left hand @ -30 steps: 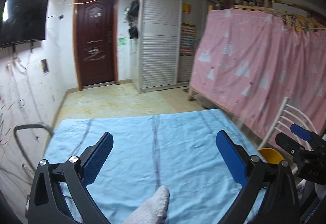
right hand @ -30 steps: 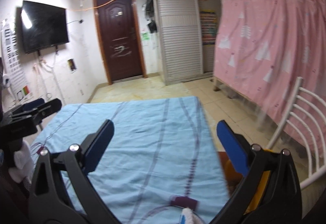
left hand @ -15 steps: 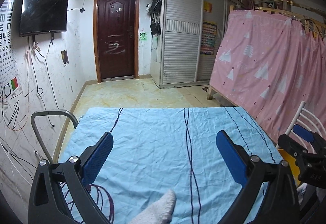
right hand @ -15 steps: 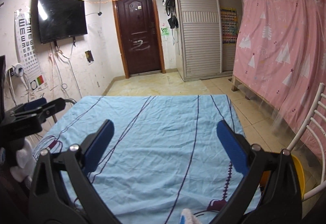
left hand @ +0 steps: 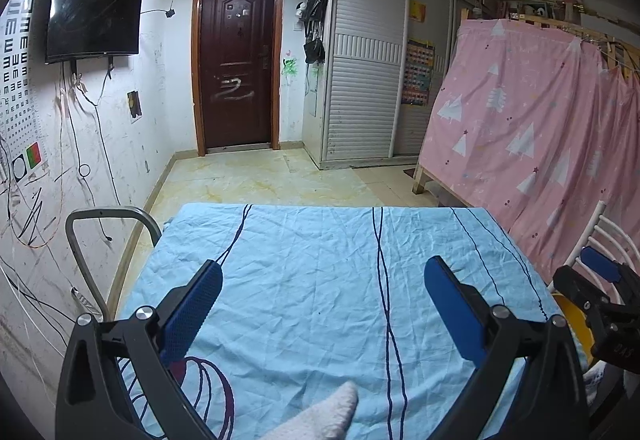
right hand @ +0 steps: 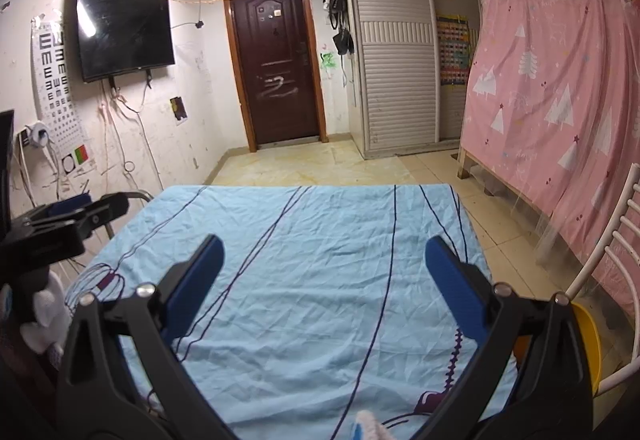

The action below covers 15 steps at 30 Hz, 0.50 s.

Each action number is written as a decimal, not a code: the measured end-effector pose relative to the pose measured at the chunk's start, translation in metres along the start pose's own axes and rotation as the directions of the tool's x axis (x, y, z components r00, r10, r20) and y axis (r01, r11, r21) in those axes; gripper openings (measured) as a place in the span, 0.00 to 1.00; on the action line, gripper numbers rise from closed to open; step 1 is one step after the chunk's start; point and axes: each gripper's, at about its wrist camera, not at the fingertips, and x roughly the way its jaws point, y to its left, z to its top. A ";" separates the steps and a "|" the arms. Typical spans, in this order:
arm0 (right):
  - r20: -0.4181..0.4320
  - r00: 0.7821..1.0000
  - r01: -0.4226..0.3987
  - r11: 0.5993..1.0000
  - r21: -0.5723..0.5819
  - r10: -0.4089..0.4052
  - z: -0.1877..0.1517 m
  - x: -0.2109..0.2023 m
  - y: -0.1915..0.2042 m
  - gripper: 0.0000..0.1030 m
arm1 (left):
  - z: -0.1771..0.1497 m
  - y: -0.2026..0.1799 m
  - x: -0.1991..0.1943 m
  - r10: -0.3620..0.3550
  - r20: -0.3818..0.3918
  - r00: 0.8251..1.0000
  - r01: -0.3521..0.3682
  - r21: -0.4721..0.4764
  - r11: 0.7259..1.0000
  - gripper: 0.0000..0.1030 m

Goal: Collect trash

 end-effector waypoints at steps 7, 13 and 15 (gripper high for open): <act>0.000 1.000 -0.001 1.000 0.001 0.001 0.000 0.000 0.000 0.94 | -0.001 -0.002 0.002 0.000 -0.003 1.000 0.000 0.001 1.000 0.90; -0.003 1.000 -0.002 1.000 0.002 0.002 -0.001 0.001 -0.001 0.94 | -0.005 -0.005 0.002 -0.003 0.002 1.000 0.003 0.007 1.000 0.90; -0.004 1.000 -0.002 1.000 0.001 0.002 -0.001 0.002 -0.001 0.94 | -0.006 -0.006 0.002 -0.014 -0.003 1.000 0.014 0.008 1.000 0.90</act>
